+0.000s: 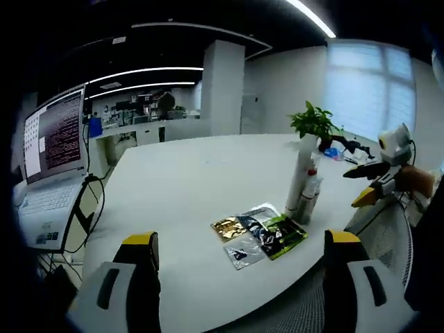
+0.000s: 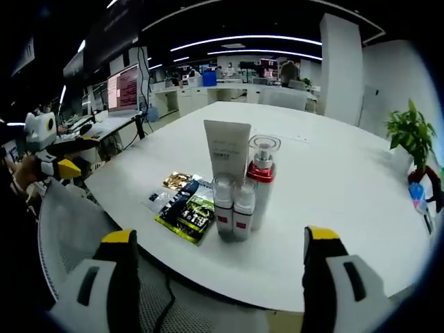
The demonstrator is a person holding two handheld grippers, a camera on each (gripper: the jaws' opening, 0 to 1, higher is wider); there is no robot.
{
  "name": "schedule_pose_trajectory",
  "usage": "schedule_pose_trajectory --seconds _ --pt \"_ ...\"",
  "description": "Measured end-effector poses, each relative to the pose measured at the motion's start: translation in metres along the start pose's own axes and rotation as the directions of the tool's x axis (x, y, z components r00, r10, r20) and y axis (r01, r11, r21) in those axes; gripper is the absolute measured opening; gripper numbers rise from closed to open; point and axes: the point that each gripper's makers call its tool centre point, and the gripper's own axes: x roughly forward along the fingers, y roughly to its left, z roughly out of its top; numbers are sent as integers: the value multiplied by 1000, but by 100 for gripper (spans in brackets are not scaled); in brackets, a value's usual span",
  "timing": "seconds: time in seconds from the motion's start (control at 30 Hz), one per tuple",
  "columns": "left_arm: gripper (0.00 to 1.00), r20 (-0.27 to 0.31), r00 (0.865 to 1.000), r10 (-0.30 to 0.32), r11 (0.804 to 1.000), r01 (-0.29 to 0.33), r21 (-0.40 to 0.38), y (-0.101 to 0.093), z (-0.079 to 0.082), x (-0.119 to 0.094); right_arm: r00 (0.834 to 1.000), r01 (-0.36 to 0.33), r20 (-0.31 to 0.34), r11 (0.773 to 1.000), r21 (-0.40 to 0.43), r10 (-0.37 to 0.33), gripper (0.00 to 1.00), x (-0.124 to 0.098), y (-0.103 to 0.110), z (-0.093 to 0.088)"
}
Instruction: Arrange the skincare products in the storage area until every visible bottle or jar stands upright without overlapping.
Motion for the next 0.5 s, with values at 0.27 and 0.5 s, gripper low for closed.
schedule_pose_trajectory --seconds 0.27,0.5 --pt "97 -67 998 -7 999 10 36 -2 -11 6 999 12 41 997 70 -15 100 -1 -2 -7" --pt "97 -52 999 -10 1000 11 20 -7 -11 9 997 16 74 997 82 -22 100 0 -5 -3"
